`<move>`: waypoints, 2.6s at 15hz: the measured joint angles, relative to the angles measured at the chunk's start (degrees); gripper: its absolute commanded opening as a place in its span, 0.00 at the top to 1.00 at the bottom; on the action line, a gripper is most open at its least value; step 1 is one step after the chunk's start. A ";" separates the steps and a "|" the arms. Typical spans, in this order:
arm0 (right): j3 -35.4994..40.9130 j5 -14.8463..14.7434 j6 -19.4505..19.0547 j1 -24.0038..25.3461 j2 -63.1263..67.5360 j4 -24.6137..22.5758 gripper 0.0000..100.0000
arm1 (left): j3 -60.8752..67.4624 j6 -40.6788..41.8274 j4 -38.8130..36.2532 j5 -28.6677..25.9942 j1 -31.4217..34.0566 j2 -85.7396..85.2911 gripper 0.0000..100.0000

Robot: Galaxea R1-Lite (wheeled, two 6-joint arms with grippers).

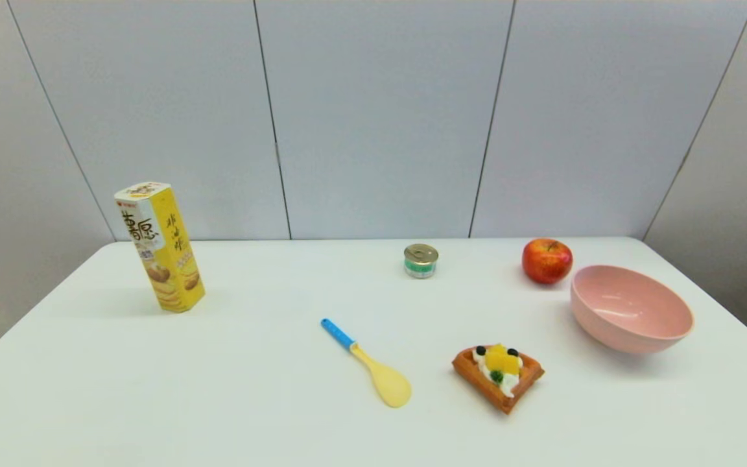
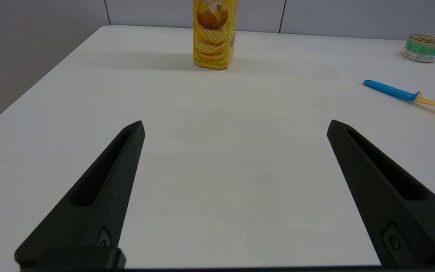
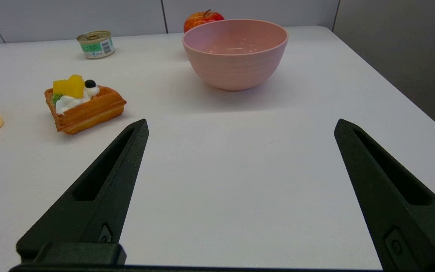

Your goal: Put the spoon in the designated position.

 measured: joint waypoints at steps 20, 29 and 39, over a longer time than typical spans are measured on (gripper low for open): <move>-24.94 1.60 -10.12 22.31 37.45 -11.15 0.00 | 0.00 -0.01 0.02 0.00 0.00 0.00 0.00; -39.68 10.08 -12.86 38.71 73.96 -13.28 0.00 | 0.00 -0.01 0.02 0.00 0.00 0.00 0.00; -49.58 4.24 -11.96 47.73 99.94 -21.60 0.00 | 0.00 -0.01 0.07 0.00 0.00 0.00 0.00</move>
